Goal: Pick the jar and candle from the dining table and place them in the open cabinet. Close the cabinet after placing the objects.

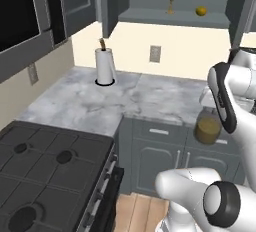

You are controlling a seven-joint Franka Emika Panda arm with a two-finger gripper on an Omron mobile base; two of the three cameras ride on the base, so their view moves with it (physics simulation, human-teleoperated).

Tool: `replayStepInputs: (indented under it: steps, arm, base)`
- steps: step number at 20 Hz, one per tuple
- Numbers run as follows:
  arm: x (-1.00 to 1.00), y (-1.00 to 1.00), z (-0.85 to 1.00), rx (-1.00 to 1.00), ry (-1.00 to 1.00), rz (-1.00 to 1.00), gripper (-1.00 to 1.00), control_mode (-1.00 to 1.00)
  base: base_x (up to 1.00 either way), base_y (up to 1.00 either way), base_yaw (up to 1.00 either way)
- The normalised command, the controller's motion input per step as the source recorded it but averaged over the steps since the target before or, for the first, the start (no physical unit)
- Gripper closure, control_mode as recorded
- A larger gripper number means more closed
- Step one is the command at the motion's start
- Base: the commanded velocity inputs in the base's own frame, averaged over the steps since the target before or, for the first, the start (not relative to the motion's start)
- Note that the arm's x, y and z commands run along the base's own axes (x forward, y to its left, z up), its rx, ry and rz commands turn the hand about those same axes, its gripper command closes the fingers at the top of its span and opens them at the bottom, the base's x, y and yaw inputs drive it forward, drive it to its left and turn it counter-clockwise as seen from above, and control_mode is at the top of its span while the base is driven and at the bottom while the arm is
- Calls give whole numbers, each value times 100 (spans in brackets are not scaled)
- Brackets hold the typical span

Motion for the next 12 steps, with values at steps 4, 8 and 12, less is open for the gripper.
replayStepInputs:
  steps: [4,8,12]
  arm:
    - [0,0,0,0,0,0,100,100]
    - [0,0,0,0,0,0,100,100]
    - [0,0,0,0,0,0,100,100]
  base:
    - [52,50,-23]
    - [53,42,-23]
    - [64,30,-22]
